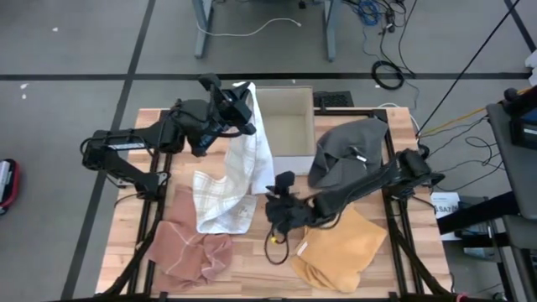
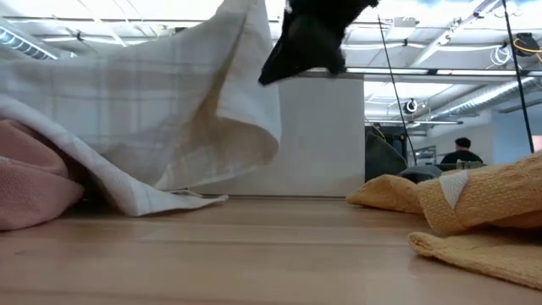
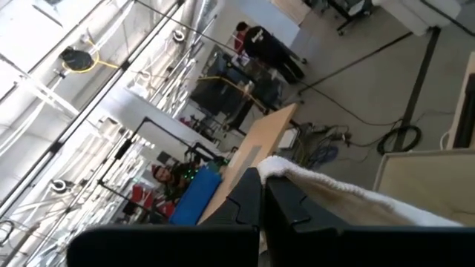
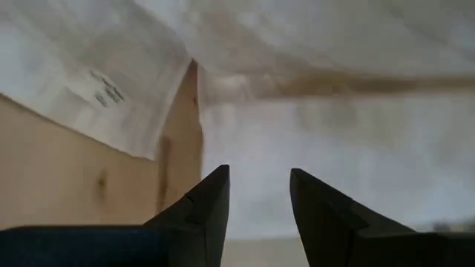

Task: Fold towel
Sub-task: Fold the white patterned towel

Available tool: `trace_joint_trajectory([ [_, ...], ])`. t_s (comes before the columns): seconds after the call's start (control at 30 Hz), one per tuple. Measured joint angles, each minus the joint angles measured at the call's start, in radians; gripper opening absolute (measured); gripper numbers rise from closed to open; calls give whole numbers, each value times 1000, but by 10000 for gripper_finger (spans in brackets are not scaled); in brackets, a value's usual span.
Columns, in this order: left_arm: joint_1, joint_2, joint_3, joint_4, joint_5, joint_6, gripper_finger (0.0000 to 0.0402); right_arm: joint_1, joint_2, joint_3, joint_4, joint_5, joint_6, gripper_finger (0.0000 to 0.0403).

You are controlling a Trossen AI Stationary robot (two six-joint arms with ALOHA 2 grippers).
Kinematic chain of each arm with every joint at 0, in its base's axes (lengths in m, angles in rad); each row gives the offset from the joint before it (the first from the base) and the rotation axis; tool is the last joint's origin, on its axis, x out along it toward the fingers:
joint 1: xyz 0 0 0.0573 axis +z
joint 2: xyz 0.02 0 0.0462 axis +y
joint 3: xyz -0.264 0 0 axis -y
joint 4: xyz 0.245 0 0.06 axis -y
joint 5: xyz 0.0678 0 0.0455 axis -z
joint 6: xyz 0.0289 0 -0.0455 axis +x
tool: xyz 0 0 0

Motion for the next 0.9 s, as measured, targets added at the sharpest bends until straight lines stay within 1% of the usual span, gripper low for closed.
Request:
trace_joint_trajectory([
  [0.1, 4, 6, 0, 11, 0, -1, 0, 14, 80, 0, 100, 85, -75, 130],
  [0.27, 4, 7, 0, 12, 2, -19, 0, 18, 171, 0, 230, 295, -94, 130],
  [0.37, 3, 7, 0, 14, 5, -26, 0, 14, 200, 1, 299, 313, -90, 130],
  [0.5, 4, 7, 0, 14, 10, -37, 0, 6, 243, 2, 392, 287, -101, 130],
  [0.6, 3, 7, 0, 10, 13, -46, 0, 6, 273, 2, 437, 290, -134, 130],
  [0.77, 0, 7, 0, 8, 15, -52, 0, 6, 308, 2, 491, 334, -168, 130],
  [0.83, 0, 7, 0, 8, 24, -56, 0, 0, 321, 2, 514, 364, -192, 130],
  [0.9, 0, 7, 0, 7, 32, -69, 0, -12, 331, 2, 531, 422, -227, 130],
])
